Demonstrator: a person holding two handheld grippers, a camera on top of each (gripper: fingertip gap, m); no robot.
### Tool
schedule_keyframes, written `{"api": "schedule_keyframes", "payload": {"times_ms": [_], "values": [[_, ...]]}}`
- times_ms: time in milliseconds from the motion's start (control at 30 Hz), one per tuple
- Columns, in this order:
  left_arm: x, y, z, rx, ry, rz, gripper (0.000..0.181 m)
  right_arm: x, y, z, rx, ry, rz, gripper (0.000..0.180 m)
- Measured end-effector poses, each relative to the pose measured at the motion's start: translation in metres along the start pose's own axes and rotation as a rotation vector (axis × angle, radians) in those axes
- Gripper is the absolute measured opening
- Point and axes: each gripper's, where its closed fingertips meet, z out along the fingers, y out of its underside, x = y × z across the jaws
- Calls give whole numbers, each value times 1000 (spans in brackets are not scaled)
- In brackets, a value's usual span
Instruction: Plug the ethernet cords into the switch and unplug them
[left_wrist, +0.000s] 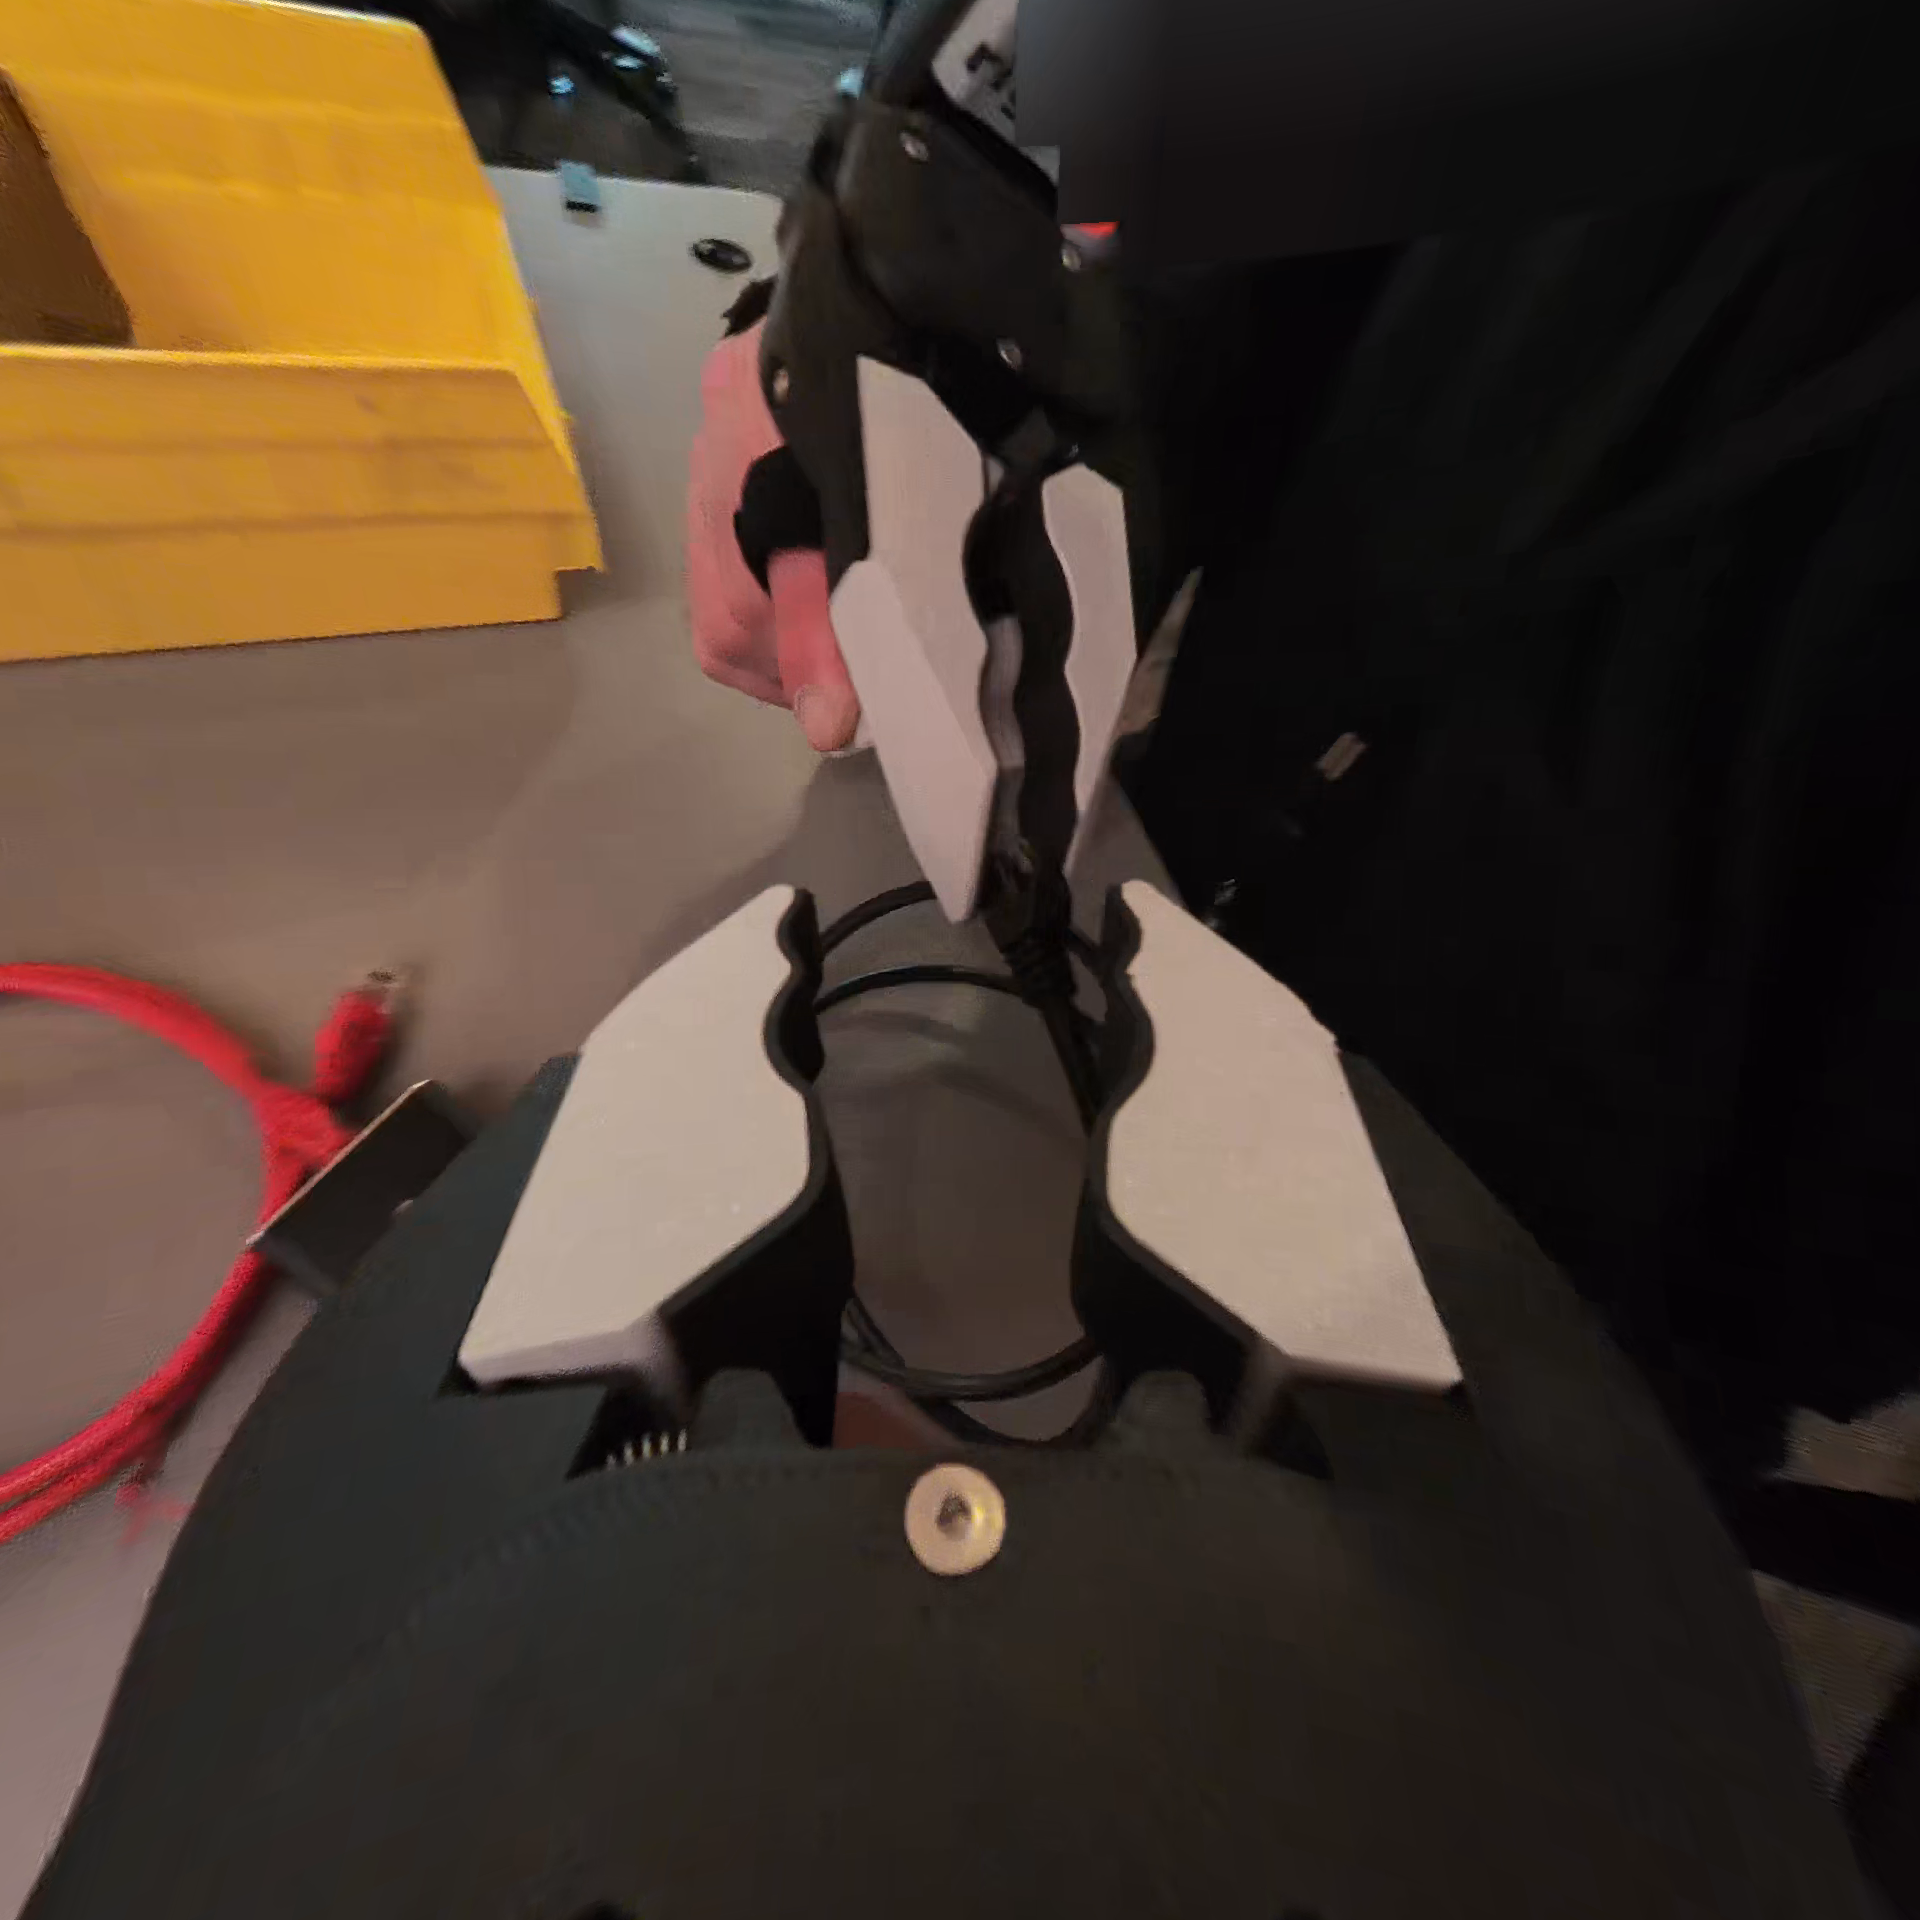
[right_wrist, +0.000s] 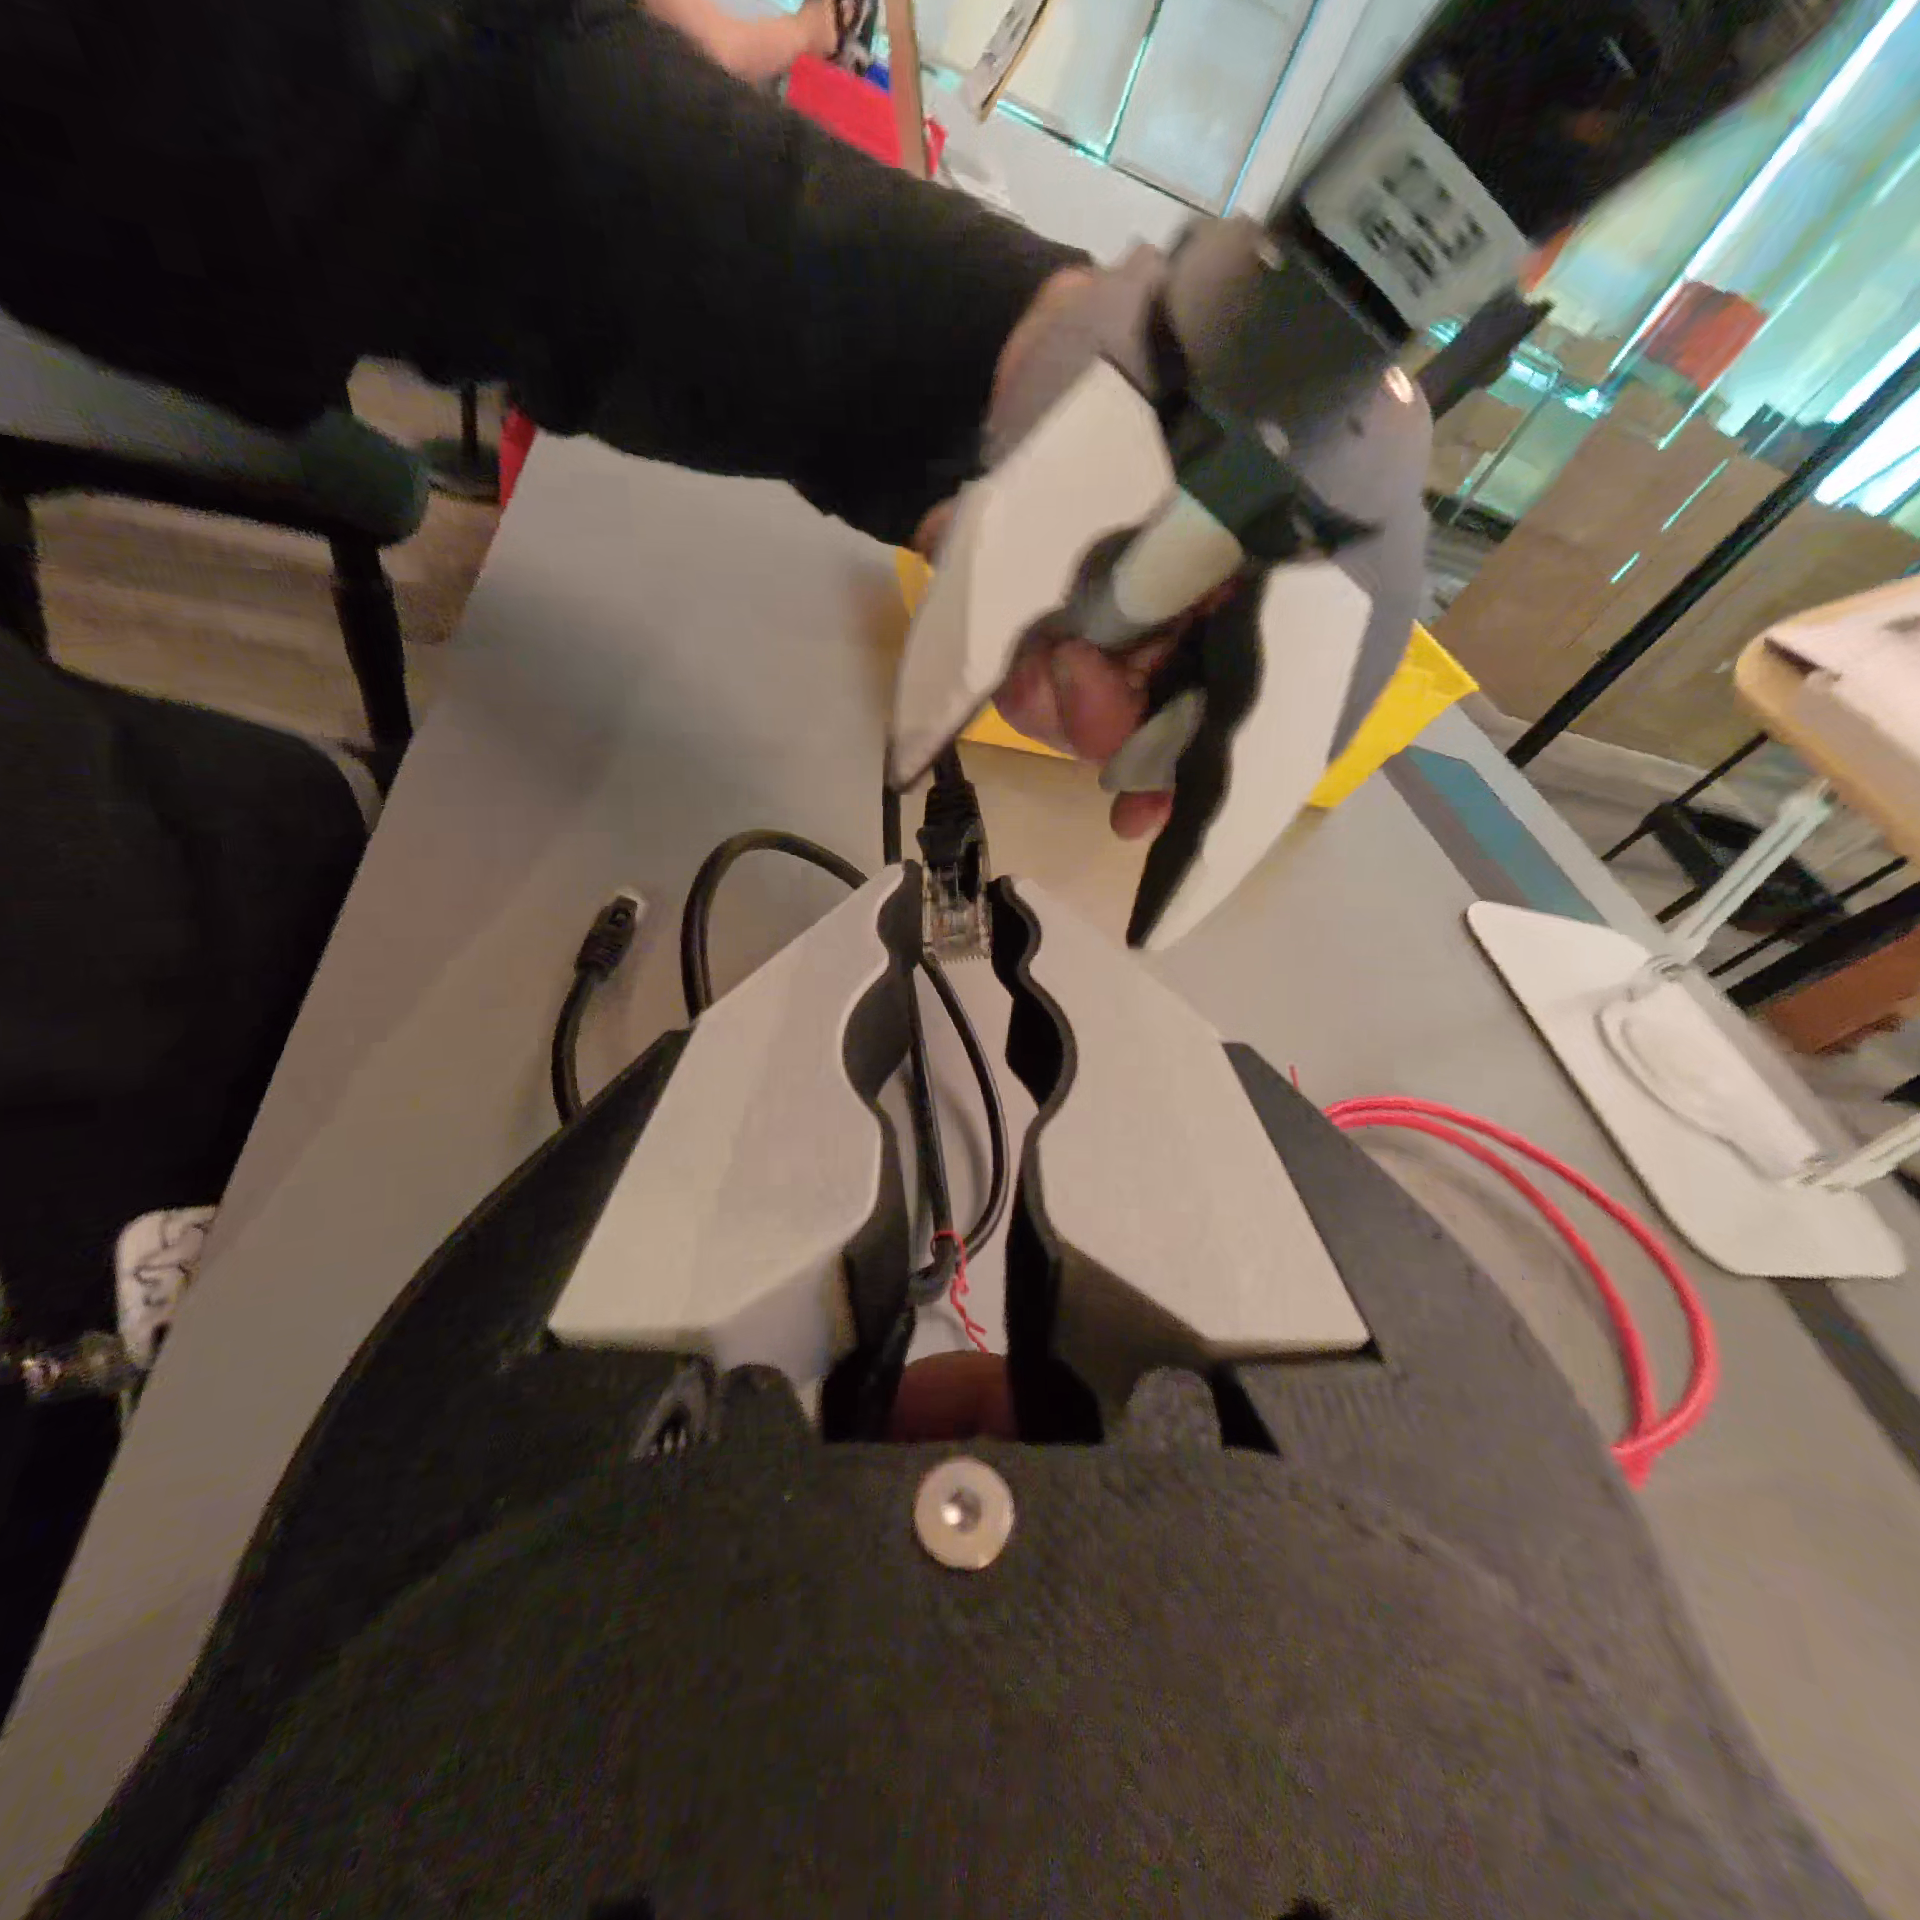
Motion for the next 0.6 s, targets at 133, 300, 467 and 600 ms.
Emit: {"api": "schedule_keyframes", "payload": {"times_ms": [133, 300, 467, 600], "values": [[-5, 3, 4, -71, -203, 145, 51, 15, 3, -7, 65, -3, 180, 10], [-21, 4, 8, -87, -418, 265, 43, 25, -7, -17, 200, -14, 330, 11], [-22, -22, -2, 220, -441, 137, 28, 33, -13, -24, 288, -20, 421, 11], [-19, -22, 1, 284, -431, 94, 22, 36, -10, -26, 309, -38, 453, 10]]}}
